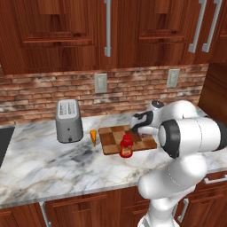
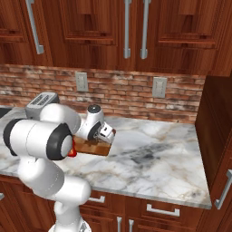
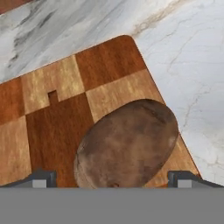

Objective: Retrieve the reheated potato from the microwave, then place the potato, cheese, and condiment on the cutting board.

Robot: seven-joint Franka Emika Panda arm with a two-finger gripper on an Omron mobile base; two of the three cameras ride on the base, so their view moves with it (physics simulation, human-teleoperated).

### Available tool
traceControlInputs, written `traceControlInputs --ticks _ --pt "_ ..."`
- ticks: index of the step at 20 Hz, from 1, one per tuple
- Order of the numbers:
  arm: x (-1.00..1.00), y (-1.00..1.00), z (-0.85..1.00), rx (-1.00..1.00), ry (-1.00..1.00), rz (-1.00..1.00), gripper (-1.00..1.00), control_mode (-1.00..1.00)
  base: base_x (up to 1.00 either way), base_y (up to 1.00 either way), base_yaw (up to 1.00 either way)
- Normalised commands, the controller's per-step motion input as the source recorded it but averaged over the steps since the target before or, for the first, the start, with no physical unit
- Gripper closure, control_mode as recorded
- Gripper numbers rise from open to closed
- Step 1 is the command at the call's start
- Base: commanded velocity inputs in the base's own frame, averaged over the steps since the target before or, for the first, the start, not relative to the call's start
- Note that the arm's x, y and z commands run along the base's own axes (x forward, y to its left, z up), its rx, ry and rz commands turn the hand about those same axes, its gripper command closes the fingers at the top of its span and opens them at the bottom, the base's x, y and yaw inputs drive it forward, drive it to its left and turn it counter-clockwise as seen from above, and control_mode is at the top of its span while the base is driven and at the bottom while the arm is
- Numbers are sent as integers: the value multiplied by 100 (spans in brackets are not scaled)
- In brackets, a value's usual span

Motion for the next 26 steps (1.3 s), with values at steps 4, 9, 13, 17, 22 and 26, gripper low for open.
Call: traceControlInputs --ticks 4,9,13,17,22,26 --pt "-23 0 14 3 -2 -3 -100 -100 0 0 0" --pt "-15 0 27 1 0 -3 -100 -100 0 0 0" --pt "-26 0 27 0 0 -2 -100 -100 0 0 0" --pt "-29 0 23 0 0 -1 -100 -100 0 0 0" --pt "-30 0 26 0 3 0 -100 -100 0 0 0" --pt "-27 0 28 0 10 0 -100 -100 0 0 0"
